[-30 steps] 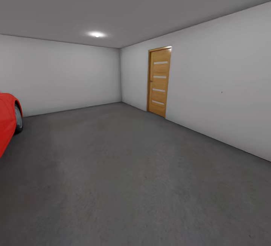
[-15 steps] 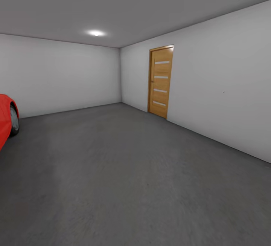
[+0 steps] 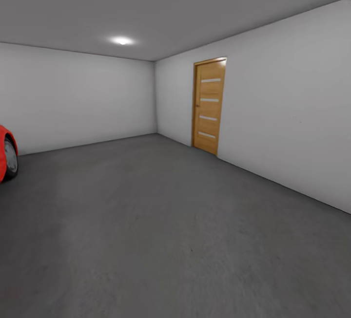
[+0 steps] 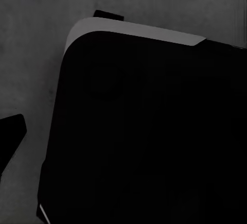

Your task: Move the two storage containers from the living room to the garage. In the garage, place one container on the floor and stack the other container on top of it (either order is fine).

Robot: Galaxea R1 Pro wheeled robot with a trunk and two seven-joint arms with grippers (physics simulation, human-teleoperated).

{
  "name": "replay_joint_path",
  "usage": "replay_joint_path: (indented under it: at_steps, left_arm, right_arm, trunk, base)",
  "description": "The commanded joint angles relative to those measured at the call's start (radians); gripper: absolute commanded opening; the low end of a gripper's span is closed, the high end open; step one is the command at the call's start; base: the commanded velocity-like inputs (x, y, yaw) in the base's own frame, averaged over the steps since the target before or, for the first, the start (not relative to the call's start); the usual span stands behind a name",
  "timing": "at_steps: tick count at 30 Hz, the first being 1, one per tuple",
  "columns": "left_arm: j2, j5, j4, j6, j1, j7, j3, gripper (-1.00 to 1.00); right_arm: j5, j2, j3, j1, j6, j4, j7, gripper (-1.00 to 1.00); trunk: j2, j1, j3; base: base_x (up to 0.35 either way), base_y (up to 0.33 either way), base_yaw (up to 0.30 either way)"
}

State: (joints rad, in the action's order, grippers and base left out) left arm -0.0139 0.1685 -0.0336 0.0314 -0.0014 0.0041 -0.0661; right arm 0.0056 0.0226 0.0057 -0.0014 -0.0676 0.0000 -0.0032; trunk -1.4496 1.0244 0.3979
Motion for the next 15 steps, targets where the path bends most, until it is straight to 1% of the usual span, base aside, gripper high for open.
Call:
replay_joint_path:
  at_steps: [1,4,11,15]
  left_arm:
    - [0.000,0.003,0.000,0.002,0.000,0.000,-0.006,1.00]
    - [0.000,0.003,0.000,0.002,0.000,0.000,-0.006,1.00]
    - [0.000,0.003,0.000,0.002,0.000,0.000,-0.006,1.00]
    - [0.000,0.003,0.000,0.002,0.000,0.000,-0.006,1.00]
  right_arm:
    - [0.001,-0.001,0.000,0.000,-0.003,0.000,0.000,1.00]
    - [0.001,-0.001,0.000,0.000,-0.003,0.000,0.000,1.00]
    - [0.002,-0.002,0.000,0.000,-0.003,0.000,0.000,1.00]
    - [0.002,-0.001,0.001,0.000,-0.001,0.000,0.000,1.00]
  trunk:
    - [0.000,0.001,0.001]
    - [0.000,0.001,0.001]
    - [0.000,0.001,0.001]
    - [0.000,0.001,0.001]
  base:
    - [0.324,0.000,-0.120]
    - [0.324,0.000,-0.176]
    - [0.324,0.000,-0.221]
    - [0.324,0.000,-0.078]
